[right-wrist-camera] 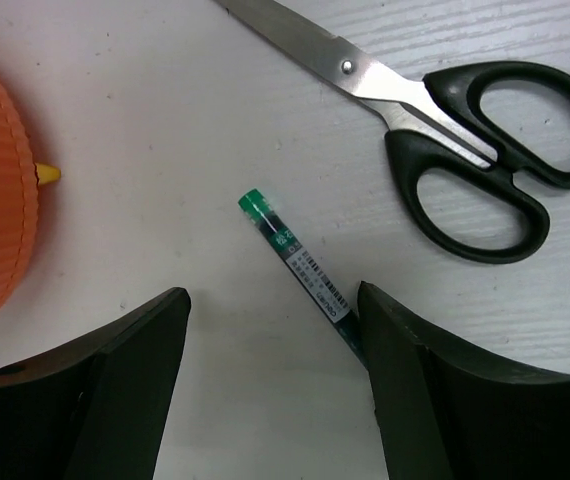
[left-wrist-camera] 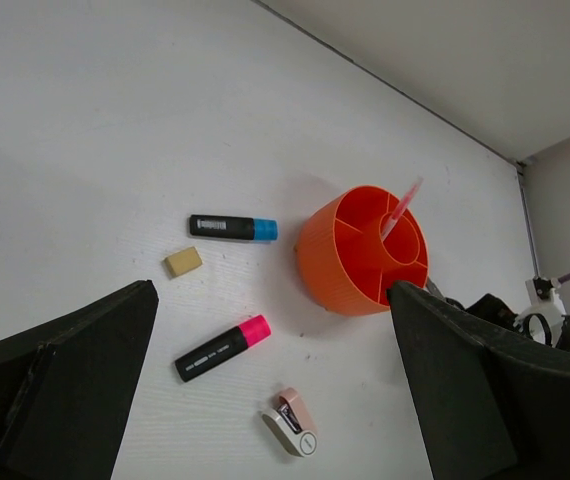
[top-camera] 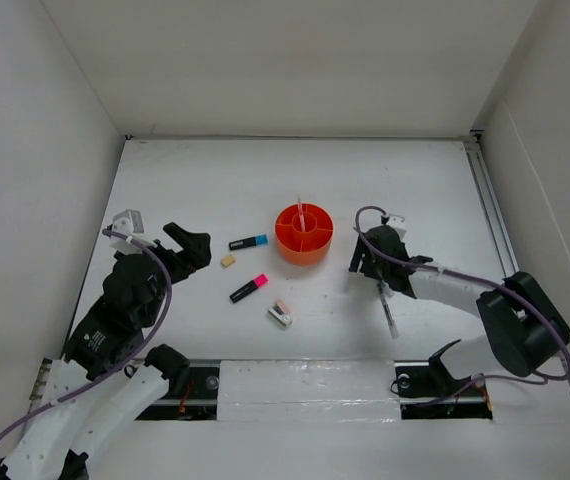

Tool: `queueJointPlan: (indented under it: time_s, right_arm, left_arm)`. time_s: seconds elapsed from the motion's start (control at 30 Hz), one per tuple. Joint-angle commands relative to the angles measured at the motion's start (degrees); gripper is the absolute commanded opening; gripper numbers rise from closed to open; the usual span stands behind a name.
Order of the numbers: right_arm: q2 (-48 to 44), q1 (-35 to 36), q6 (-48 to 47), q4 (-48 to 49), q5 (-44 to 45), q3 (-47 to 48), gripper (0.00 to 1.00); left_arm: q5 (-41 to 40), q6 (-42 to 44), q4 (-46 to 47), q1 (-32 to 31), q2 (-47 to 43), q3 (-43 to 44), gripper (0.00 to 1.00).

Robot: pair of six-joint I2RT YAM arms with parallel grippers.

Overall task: Sort the stationery into containers
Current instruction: Pick up the pen from the center of the board.

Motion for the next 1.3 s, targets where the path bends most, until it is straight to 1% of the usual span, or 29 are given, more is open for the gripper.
queueJointPlan:
  time_s: [0.0,0.03,0.1,0.13,0.27,0.43,0.53,0.67,0.77,0.83,0.9,0.93,1.0,1.03,1.1,1.27]
  right_arm:
    - [2.0,-0.5,-1.3,-1.0,-1.8,2.9,0.74]
    - [2.5,-0.5,-1.4,-1.6,-2.5,4.2,0.72]
    - [3.8,-0.5,-1.9,-2.9,-2.5,4.7,0.65]
    - [3.8,-0.5,-2.7,-3.7,-3.2,5.4,0.63]
    - [4.6,-0.5,-2.7,-6.3,-3.9,6.8,0.64]
    - [7.7,0.3,-2.7,-11.2,-3.4,10.1,0.71]
    - [9.3,1.7,-2.7,-14.3,-3.4,11.8,0.71]
    - [12.4,2.2,-2.7,-15.1,-3.9,11.8,0.71]
    - [13.0,3.0,-1.6,-16.5,-4.8,11.8,0.71]
    - [13.0,3.0,-1.1,-16.5,-4.8,11.8,0.69]
    - [13.0,3.6,-0.4,-17.2,-4.8,11.2,0.65]
    - [13.0,4.1,0.6,-17.2,-4.8,10.6,0.65]
    - [13.0,4.1,1.2,-17.2,-5.4,9.7,0.59]
    - [13.0,4.1,1.7,-17.2,-5.4,9.1,0.53]
    - [13.0,5.2,2.2,-17.2,-5.4,8.5,0.49]
    - [12.5,8.4,4.1,-20.5,-4.0,9.1,0.49]
  left_arm:
    - [0.7,1.4,2.4,0.2,-0.4,0.8,1.0]
    - [0.7,1.4,2.4,0.2,-0.4,0.8,1.0]
    - [1.3,1.4,2.4,0.2,-0.4,0.8,1.0]
    - [1.3,1.4,2.9,0.2,-0.4,0.8,1.0]
    - [1.9,1.9,2.9,0.2,-0.4,0.8,1.0]
    - [3.1,1.9,3.4,0.2,-0.4,0.8,1.0]
    - [3.6,1.9,3.4,0.2,-0.4,0.8,1.0]
    - [4.7,2.4,4.0,0.2,-1.0,0.8,1.0]
    - [5.3,2.9,4.5,0.2,-1.0,0.3,1.0]
    - [6.5,2.9,4.5,0.2,-1.0,0.3,1.0]
    - [7.1,3.5,4.5,0.2,-1.0,0.3,1.0]
    - [7.6,3.5,5.1,0.2,-0.4,0.3,1.0]
    - [8.1,3.5,5.1,0.2,-0.4,0.3,1.0]
    - [8.1,4.0,5.1,0.2,-0.4,0.3,1.0]
    - [8.7,4.0,5.1,0.2,-0.4,0.3,1.0]
    - [9.3,4.0,5.1,0.2,-0.4,0.3,1.0]
